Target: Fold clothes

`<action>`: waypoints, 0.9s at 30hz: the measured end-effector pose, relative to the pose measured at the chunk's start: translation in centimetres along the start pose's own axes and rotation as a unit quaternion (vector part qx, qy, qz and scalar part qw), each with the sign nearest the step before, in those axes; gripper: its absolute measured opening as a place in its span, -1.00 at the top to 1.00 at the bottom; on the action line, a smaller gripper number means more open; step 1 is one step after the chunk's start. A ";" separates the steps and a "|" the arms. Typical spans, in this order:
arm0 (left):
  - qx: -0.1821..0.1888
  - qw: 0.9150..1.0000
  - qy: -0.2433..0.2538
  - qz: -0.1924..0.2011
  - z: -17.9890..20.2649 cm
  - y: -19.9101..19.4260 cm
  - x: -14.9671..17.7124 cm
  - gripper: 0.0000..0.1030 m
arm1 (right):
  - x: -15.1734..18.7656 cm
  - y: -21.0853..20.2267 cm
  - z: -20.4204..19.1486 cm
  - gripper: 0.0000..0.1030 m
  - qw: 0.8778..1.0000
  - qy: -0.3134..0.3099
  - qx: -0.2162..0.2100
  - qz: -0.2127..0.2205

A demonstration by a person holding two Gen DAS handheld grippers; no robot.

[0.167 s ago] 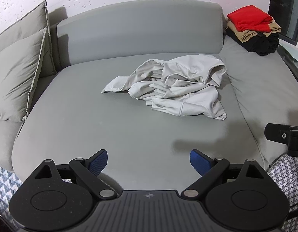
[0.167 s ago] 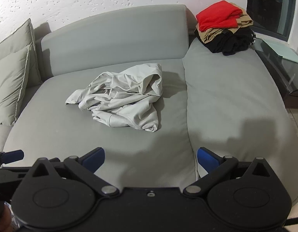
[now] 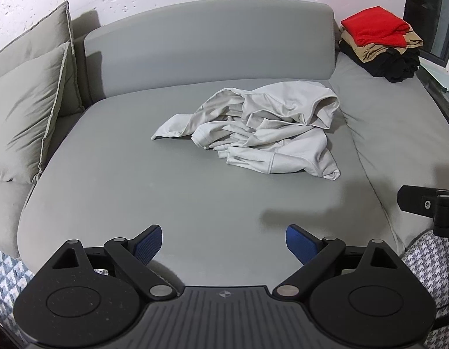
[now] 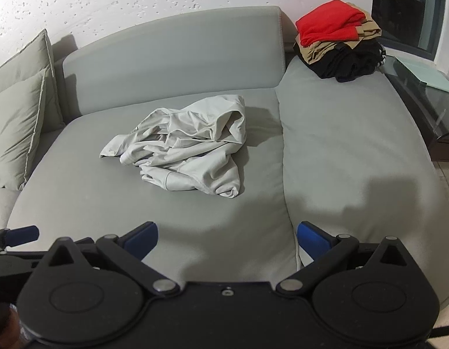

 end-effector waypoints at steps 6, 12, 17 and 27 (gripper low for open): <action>-0.008 1.000 0.007 0.005 0.3 -0.3 0.0 -0.80 | 0.1 -0.1 0.3 -1.00 1.000 0.002 -0.003 0.000; -0.009 1.000 0.008 0.003 0.3 0.0 0.0 -0.80 | 0.0 -0.3 -0.3 -1.00 1.000 -0.001 -0.003 0.000; -0.007 1.000 0.010 0.006 0.2 -0.1 0.2 -0.80 | 0.2 -0.2 -0.3 -1.00 1.000 -0.001 -0.005 -0.001; -0.006 1.000 0.008 0.004 0.1 -0.2 0.3 -0.80 | 0.2 -0.3 -0.3 -1.00 1.000 -0.002 -0.005 -0.002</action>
Point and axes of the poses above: each gripper's, at about its wrist camera, not at the fingertips, and y roughly the way its jaws point, z to its right, x to its underside, the point moved 1 cm from there along y, roughly the way its jaws point, and after that the axes turned 2 degrees about z, right-handed, at the moved point
